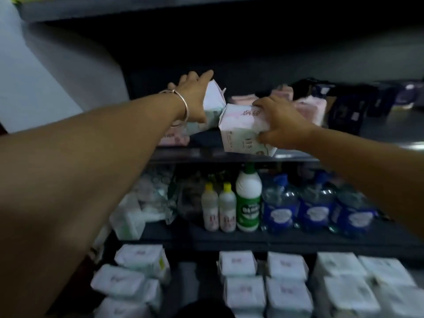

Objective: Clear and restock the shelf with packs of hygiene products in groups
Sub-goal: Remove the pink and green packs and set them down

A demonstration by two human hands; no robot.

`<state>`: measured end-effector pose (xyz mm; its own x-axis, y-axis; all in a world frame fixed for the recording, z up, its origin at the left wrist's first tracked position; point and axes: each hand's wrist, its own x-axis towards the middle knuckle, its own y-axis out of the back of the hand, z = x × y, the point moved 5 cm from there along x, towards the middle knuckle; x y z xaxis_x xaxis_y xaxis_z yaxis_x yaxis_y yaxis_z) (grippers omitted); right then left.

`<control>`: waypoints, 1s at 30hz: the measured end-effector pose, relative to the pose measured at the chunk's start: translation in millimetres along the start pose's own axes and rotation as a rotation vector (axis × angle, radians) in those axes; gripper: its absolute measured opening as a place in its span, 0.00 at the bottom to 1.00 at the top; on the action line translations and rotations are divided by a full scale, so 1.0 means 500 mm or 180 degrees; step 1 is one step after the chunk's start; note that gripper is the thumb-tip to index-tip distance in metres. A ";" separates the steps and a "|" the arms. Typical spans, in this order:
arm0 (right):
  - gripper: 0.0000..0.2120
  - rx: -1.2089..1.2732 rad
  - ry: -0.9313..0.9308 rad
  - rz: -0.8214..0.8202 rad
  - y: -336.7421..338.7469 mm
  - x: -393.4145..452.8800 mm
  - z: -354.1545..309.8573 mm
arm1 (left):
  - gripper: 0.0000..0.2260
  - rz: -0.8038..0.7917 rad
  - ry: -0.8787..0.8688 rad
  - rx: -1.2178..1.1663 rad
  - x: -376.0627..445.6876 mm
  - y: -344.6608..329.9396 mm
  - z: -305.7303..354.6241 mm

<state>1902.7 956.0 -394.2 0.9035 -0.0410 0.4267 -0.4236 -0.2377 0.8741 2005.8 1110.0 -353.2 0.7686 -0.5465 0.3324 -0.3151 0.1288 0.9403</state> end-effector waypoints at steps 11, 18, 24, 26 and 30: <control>0.26 0.0221 -0.0390 -0.1292 -0.221 -0.320 0.127 | 0.48 -0.1717 -0.0537 -0.0135 -0.212 -0.350 0.180; 0.26 0.0436 -0.0711 -0.1796 -0.364 -0.418 0.186 | 0.41 -0.2386 -0.0758 -0.0088 -0.296 -0.540 0.242; 0.27 0.0534 -0.0903 -0.2331 -0.418 -0.491 0.204 | 0.44 -0.3165 -0.0797 -0.0064 -0.365 -0.601 0.272; 0.27 0.0538 -0.0885 -0.2439 -0.433 -0.520 0.202 | 0.46 -0.3329 -0.0807 -0.0054 -0.394 -0.624 0.281; 0.27 0.0674 -0.0957 -0.2609 -0.462 -0.586 0.201 | 0.48 -0.3549 -0.0937 0.0045 -0.453 -0.658 0.309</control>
<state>1742.4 925.4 -744.7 0.9085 -0.0251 -0.4172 0.3559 -0.4767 0.8038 1849.6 1063.5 -749.2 0.4647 -0.5231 -0.7145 0.4500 -0.5554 0.6993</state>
